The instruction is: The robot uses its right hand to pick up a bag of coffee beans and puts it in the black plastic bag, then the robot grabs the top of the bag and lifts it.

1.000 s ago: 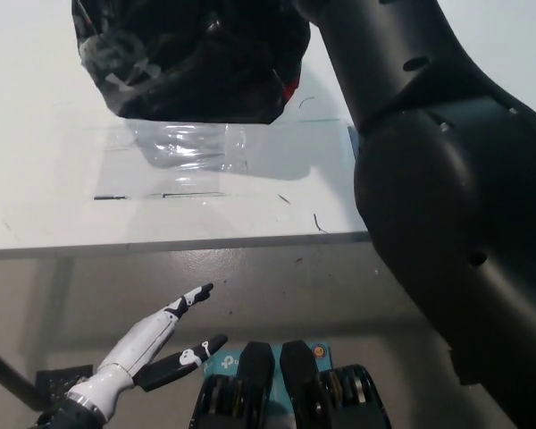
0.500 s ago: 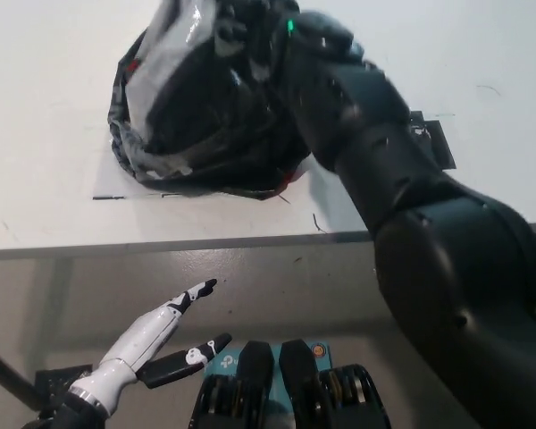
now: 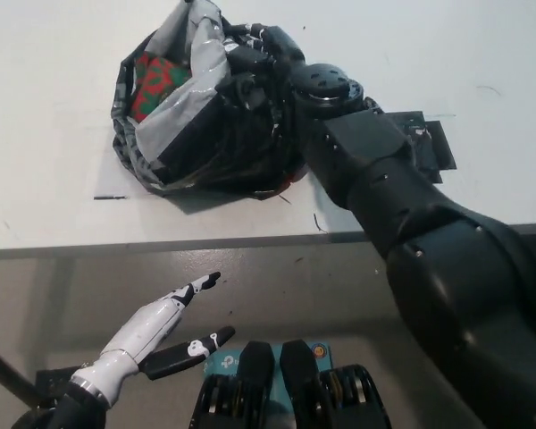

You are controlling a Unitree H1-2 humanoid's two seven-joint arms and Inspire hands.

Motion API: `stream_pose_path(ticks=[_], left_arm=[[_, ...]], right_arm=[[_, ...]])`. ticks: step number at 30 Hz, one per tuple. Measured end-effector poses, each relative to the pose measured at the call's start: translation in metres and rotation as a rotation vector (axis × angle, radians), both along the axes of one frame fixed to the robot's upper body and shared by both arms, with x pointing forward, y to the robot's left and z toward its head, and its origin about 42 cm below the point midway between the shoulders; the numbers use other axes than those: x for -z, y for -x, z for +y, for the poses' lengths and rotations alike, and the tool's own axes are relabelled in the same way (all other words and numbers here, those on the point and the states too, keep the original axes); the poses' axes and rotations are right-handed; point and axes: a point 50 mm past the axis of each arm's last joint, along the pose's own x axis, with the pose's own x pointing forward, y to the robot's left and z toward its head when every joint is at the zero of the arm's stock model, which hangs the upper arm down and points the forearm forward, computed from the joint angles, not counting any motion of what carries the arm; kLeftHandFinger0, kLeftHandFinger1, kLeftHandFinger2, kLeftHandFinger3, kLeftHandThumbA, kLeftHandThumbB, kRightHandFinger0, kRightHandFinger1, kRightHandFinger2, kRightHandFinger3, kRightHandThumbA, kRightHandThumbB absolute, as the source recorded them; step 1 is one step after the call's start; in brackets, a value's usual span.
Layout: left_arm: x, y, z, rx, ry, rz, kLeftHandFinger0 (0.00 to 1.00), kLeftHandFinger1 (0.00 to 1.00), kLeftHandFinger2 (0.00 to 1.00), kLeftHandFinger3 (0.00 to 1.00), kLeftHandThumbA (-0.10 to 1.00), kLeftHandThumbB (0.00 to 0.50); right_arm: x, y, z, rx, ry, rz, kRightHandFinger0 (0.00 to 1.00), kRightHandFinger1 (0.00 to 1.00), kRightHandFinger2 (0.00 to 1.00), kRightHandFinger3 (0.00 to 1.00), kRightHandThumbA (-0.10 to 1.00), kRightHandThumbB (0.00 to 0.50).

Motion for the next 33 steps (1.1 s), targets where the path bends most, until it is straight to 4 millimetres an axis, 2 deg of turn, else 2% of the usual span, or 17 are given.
stream_pose_path(ticks=[2,3,7,10,11,12,13,17,19,21,23,24,25,27,28,32,33], left_arm=[[0.0,0.0,0.0,0.0,0.0,0.0,1.0,1.0,1.0,1.0,0.84,0.105],[0.0,0.0,0.0,0.001,-0.001,0.001,1.0,1.0,1.0,1.0,0.83,0.106],[0.0,0.0,-0.001,0.003,-0.003,0.002,1.0,1.0,1.0,1.0,0.83,0.114],[0.0,0.0,-0.001,0.004,-0.003,0.002,1.0,1.0,1.0,1.0,0.78,0.092],[0.0,0.0,-0.001,0.004,-0.003,0.002,1.0,1.0,1.0,1.0,0.78,0.092],[0.0,0.0,-0.001,0.005,-0.003,0.002,1.0,1.0,1.0,1.0,0.78,0.093],[0.0,0.0,-0.001,0.005,-0.003,0.002,1.0,1.0,1.0,1.0,0.78,0.092],[0.001,0.0,-0.002,0.008,-0.004,0.003,1.0,1.0,1.0,1.0,0.79,0.083],[0.001,0.0,-0.002,0.01,-0.005,0.003,1.0,1.0,1.0,1.0,0.79,0.084],[0.001,0.001,-0.002,0.012,-0.006,0.004,1.0,1.0,1.0,1.0,0.78,0.088],[0.001,0.001,-0.003,0.013,-0.006,0.004,1.0,1.0,1.0,1.0,0.78,0.091],[0.003,0.001,-0.004,0.018,-0.007,0.007,1.0,1.0,1.0,1.0,0.78,0.091],[0.003,0.001,-0.004,0.02,-0.008,0.008,1.0,1.0,1.0,1.0,0.78,0.086],[0.005,0.002,-0.005,0.025,-0.01,0.013,1.0,1.0,1.0,1.0,0.77,0.086],[0.007,0.003,-0.006,0.027,-0.012,0.017,1.0,1.0,1.0,1.0,0.72,0.082],[0.012,0.008,-0.007,0.027,-0.012,0.034,1.0,1.0,1.0,1.0,0.73,0.099],[0.012,0.008,-0.007,0.027,-0.012,0.034,1.0,1.0,1.0,1.0,0.72,0.1]], right_arm=[[-0.003,-0.002,-0.004,-0.017,0.054,-0.022,1.0,1.0,1.0,1.0,0.91,0.458],[-0.01,-0.006,-0.013,-0.042,0.134,-0.062,1.0,1.0,1.0,1.0,0.91,0.48],[-0.031,-0.011,-0.025,-0.068,0.227,-0.14,1.0,1.0,1.0,1.0,0.95,0.5],[-0.054,-0.013,-0.028,-0.083,0.298,-0.22,1.0,1.0,1.0,1.0,1.0,0.5],[-0.063,-0.013,-0.028,-0.085,0.315,-0.248,1.0,1.0,1.0,1.0,0.99,0.5],[-0.082,-0.012,-0.026,-0.089,0.346,-0.308,1.0,1.0,1.0,1.0,0.92,0.5],[-0.082,-0.012,-0.026,-0.089,0.346,-0.308,1.0,1.0,1.0,1.0,0.9,0.5],[-0.128,-0.005,-0.02,-0.093,0.37,-0.439,1.0,1.0,1.0,1.0,0.89,0.5],[-0.141,-0.002,-0.019,-0.092,0.372,-0.474,1.0,1.0,1.0,1.0,0.89,0.5],[-0.148,0.001,-0.019,-0.091,0.372,-0.495,1.0,1.0,1.0,1.0,0.88,0.486],[-0.152,0.003,-0.019,-0.09,0.371,-0.506,1.0,1.0,1.0,1.0,0.9,0.499],[-0.162,0.006,-0.021,-0.086,0.359,-0.533,1.0,1.0,1.0,1.0,0.9,0.5],[-0.164,0.008,-0.022,-0.086,0.353,-0.542,1.0,1.0,1.0,1.0,0.95,0.5],[-0.17,0.012,-0.027,-0.086,0.336,-0.573,1.0,1.0,1.0,1.0,0.97,0.5],[-0.172,0.015,-0.031,-0.085,0.328,-0.587,1.0,1.0,1.0,1.0,1.0,0.496],[-0.169,0.024,-0.044,-0.081,0.306,-0.622,1.0,1.0,1.0,1.0,1.0,0.5],[-0.169,0.024,-0.044,-0.081,0.306,-0.622,1.0,1.0,1.0,1.0,1.0,0.474]])
